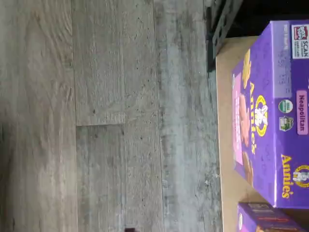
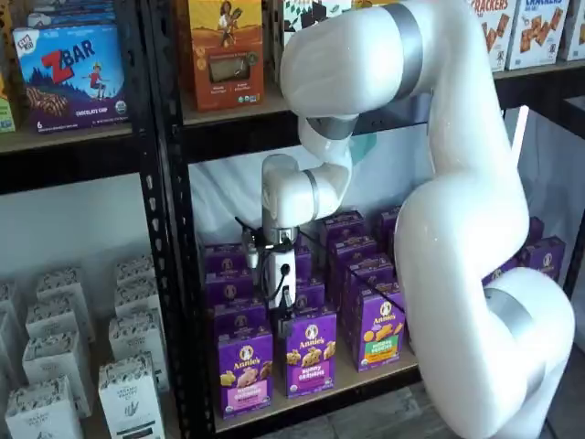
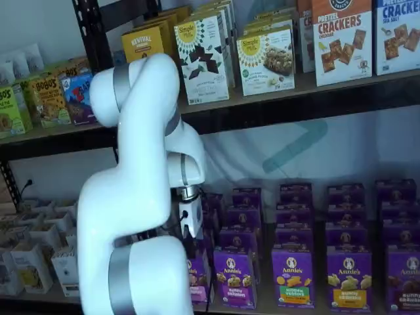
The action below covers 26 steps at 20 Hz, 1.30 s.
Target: Pick up the purple box with a pink patch in the middle, on the bottom shelf, the first box from the left
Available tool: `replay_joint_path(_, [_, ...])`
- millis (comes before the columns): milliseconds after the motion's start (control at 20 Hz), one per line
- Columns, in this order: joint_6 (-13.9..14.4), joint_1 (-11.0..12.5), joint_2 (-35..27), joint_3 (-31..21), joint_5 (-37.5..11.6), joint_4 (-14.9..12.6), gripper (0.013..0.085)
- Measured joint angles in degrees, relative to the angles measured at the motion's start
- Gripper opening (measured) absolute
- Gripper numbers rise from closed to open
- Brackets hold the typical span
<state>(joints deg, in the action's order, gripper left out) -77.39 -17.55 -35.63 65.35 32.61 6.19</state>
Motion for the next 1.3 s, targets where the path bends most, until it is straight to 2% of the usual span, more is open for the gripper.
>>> replay_joint_path(50, [0.9, 0.0, 0.0, -0.2, -0.6, -1.0, 0.0850])
replay_joint_path(100, [4.8, -0.1, 0.0, -1.3, -3.5, -5.4, 0.0850])
replay_joint_path(150, [6.3, -0.2, -0.1, -1.7, -4.8, -7.1, 0.0850])
replay_joint_path(200, [6.7, -0.2, -0.3, -1.8, -5.4, -7.5, 0.0850])
replay_joint_path(700, [4.4, -0.4, -2.6, 0.0, -5.8, -4.7, 0.0850])
replay_joint_path(1000, [2.1, -0.5, -4.9, 3.3, -3.9, -2.1, 0.0850])
replay_joint_path(1300, [1.6, -0.7, -7.5, 7.5, -1.0, -1.2, 0.0850])
